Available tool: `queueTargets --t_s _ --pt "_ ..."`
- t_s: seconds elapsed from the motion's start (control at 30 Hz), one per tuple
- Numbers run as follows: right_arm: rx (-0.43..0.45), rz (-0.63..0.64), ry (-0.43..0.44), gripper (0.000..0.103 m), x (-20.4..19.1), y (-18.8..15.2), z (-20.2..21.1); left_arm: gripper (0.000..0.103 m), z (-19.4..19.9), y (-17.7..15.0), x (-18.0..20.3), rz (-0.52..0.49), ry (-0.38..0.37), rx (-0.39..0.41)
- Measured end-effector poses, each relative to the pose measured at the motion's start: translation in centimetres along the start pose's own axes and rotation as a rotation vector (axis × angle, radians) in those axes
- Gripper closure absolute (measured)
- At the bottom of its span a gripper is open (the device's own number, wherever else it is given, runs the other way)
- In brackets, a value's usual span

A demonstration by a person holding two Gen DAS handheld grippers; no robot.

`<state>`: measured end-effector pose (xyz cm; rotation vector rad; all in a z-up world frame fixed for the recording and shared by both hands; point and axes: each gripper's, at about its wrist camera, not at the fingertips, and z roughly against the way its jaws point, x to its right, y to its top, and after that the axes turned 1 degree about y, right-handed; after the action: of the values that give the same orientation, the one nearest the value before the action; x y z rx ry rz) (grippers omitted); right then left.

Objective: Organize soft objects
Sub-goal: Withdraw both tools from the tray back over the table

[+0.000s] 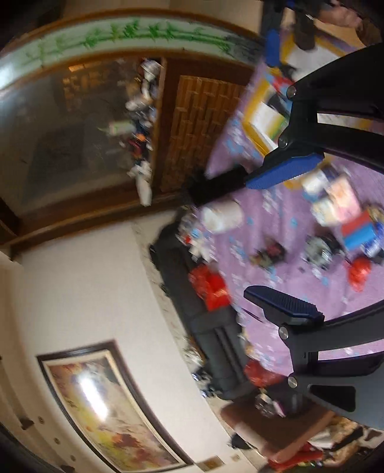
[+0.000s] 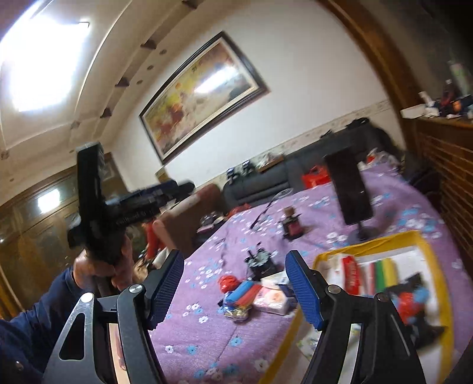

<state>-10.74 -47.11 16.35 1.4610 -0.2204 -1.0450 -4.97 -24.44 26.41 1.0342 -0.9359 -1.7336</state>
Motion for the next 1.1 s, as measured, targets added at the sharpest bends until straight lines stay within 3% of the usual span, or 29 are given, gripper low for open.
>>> queueTargets --t_s 0.3,0.53,0.67,0.83,0.93,1.1 --pt "0.133 -0.021 -0.113 0.027 -1.5 3.3 9.9 0.036 5.5 8.4 8.8 -0.047 -0.162 0.062" --pt "0.189 0.081 -0.183 0.027 -4.5 5.9 14.5 0.035 11.8 13.3 13.1 -0.067 -0.225 0.08" --pt "0.124 0.065 -0.125 0.027 -4.3 4.7 11.8 0.03 12.9 12.0 12.2 -0.062 -0.2 0.057" --pt "0.011 0.039 -0.072 0.027 -3.9 2.2 6.4 0.03 11.0 7.9 8.2 0.001 -0.134 -0.037" --pt "-0.04 0.028 -0.067 0.027 -3.8 0.8 3.8 0.03 9.0 4.3 4.4 0.076 -0.102 -0.103" --pt "-0.154 0.009 -0.066 0.027 -2.9 -2.1 -1.4 0.03 4.4 -4.0 -3.5 0.307 -0.074 -0.242"
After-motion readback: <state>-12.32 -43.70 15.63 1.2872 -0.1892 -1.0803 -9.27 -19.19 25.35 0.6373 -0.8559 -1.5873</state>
